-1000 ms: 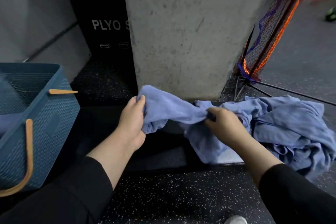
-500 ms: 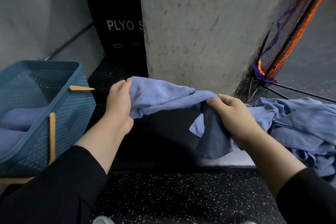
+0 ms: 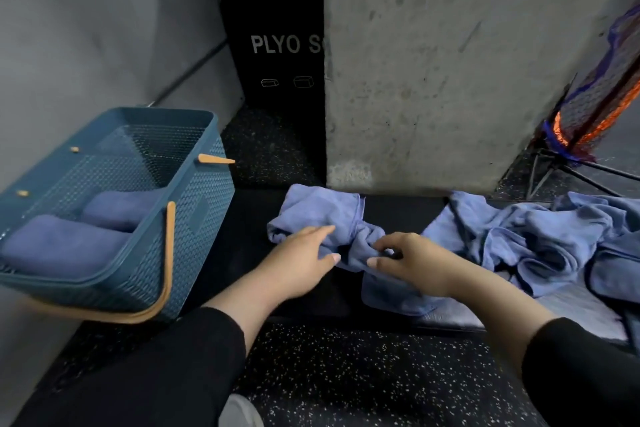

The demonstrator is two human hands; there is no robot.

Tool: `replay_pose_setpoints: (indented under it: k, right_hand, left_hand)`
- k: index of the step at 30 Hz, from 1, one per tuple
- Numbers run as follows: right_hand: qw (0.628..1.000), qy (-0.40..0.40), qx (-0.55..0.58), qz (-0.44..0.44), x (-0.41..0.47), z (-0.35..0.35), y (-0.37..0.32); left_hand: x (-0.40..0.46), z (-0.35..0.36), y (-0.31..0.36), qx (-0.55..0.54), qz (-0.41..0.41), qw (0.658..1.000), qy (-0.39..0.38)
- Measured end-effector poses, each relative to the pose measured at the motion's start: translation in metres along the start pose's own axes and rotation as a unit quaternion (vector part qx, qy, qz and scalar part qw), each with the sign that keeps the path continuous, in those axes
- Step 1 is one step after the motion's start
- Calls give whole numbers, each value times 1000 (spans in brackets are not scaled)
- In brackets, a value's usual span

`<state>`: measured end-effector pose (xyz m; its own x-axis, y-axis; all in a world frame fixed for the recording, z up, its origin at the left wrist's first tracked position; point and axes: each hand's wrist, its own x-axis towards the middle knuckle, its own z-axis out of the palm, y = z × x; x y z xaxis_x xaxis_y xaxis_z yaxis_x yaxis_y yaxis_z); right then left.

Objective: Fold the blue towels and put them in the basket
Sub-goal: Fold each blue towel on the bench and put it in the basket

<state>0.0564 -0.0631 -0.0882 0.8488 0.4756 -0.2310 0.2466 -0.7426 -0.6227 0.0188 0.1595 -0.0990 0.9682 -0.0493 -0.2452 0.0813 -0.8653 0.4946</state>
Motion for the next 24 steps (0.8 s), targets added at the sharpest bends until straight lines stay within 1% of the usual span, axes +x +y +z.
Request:
replay_pose_setpoints:
  k: [2, 3, 5, 7, 8, 12, 14, 16, 18, 19, 21, 23, 24]
  right_hand:
    - [1000, -2, -22, 10, 4, 4, 3]
    - [1000, 5, -24, 14, 5, 6, 4]
    - [999, 21, -8, 24, 8, 9, 7]
    - [999, 20, 7, 32, 10, 9, 9]
    - [999, 24, 5, 38, 11, 8, 10]
    - [997, 67, -8, 43, 15, 4, 13]
    - [996, 74, -1, 45, 16, 2, 14]
    - [997, 70, 7, 43, 17, 1, 16]
    - [995, 88, 32, 29, 17, 1, 13]
    - [991, 119, 49, 19, 19, 1, 10]
    - [980, 173, 94, 21, 21, -3, 3]
    - [973, 175, 149, 29, 24, -6, -4]
    - [970, 167, 173, 22, 25, -7, -7]
  left_hand:
    - [7, 3, -3, 6, 1, 1000, 23]
    - [12, 3, -4, 6, 3, 999, 46]
    - [22, 4, -4, 6, 1, 995, 97]
    - [34, 8, -3, 34, 7, 991, 129]
    - [39, 10, -1, 52, 7, 990, 133]
    - [53, 16, 8, 105, -46, 989, 94]
    - [56, 18, 10, 149, -47, 980, 119]
    - [59, 20, 8, 163, -49, 973, 154]
    - [61, 19, 4, 105, -47, 974, 193]
    - [62, 17, 3, 50, -32, 977, 206]
    - [59, 8, 1, -78, 12, 977, 199]
    - [47, -6, 6, -187, 36, 967, 169]
    - [40, -13, 8, -221, 47, 961, 156]
